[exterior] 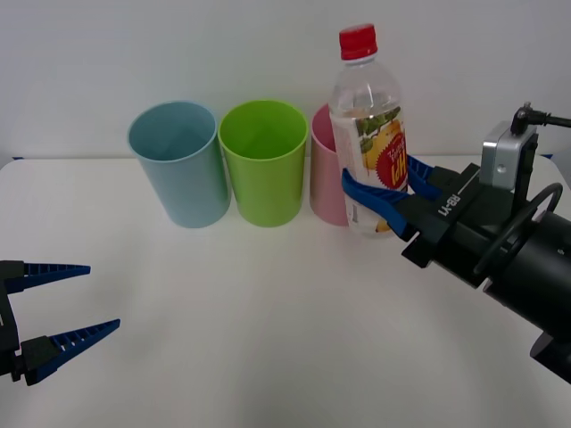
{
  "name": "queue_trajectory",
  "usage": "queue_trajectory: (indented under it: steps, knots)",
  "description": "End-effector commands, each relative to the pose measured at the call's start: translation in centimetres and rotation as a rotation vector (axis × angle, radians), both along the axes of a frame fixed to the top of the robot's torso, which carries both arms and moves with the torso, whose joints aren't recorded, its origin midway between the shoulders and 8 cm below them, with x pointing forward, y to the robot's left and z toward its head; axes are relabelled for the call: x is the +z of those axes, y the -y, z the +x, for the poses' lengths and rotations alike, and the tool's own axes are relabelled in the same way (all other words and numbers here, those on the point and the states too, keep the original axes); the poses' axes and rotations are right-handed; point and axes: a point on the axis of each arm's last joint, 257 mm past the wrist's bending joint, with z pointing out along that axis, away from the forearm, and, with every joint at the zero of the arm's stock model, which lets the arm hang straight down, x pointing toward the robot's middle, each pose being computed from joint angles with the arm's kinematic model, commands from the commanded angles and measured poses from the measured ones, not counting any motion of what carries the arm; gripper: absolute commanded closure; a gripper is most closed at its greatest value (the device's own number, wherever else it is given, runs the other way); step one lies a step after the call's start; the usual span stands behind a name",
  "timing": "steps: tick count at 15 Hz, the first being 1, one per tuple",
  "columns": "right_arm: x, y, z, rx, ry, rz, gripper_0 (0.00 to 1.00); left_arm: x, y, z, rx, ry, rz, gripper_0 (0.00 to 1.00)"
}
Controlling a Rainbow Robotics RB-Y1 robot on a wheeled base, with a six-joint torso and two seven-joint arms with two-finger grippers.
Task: Put cans in the blue bin and PET bottles in the pink bin and trash in the green bin.
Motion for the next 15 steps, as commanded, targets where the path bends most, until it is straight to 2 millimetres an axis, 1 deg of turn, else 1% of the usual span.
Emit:
queue_trajectory:
  steps: [1, 2, 4, 5, 6, 7, 10, 12, 13, 15]
  knots:
    - [2.8, 0.5, 1.9, -0.044, 0.026, 0.050, 1.00, 0.0, 0.0, 0.0, 0.000, 0.000, 0.000, 0.00]
    - [3.6, 0.8, 3.0, -0.063, 0.027, 0.072, 1.00, 0.0, 0.0, 0.0, 0.000, 0.000, 0.000, 0.00]
    - [4.1, 1.0, 5.2, -0.097, 0.031, 0.098, 1.00, 0.0, 0.0, 0.0, 0.000, 0.000, 0.000, 0.00]
    - [4.2, 0.9, 7.1, -0.123, 0.040, 0.113, 1.00, 0.0, 0.0, 0.0, 0.000, 0.000, 0.000, 0.00]
    - [4.1, 0.7, 8.5, -0.142, 0.046, 0.122, 1.00, 0.0, 0.0, 0.0, 0.000, 0.000, 0.000, 0.00]
    - [3.7, 0.8, 10.4, -0.173, 0.051, 0.131, 1.00, 0.0, 0.0, 0.0, 0.000, 0.000, 0.000, 0.00]
    - [2.4, 0.9, 14.8, -0.232, 0.051, 0.146, 1.00, 0.0, 0.0, 0.0, 0.000, 0.000, 0.000, 0.00]
    - [1.8, 1.1, 17.0, -0.263, 0.044, 0.133, 1.00, 0.0, 0.0, 0.0, 0.000, 0.000, 0.000, 0.00]
    - [1.7, 1.5, 18.3, -0.289, 0.045, 0.120, 1.00, 0.0, 0.0, 0.0, 0.000, 0.000, 0.000, 0.00]
    - [1.5, 2.2, 20.2, -0.322, 0.042, 0.112, 1.00, 0.0, 0.0, 0.0, 0.000, 0.000, 0.000, 0.00]
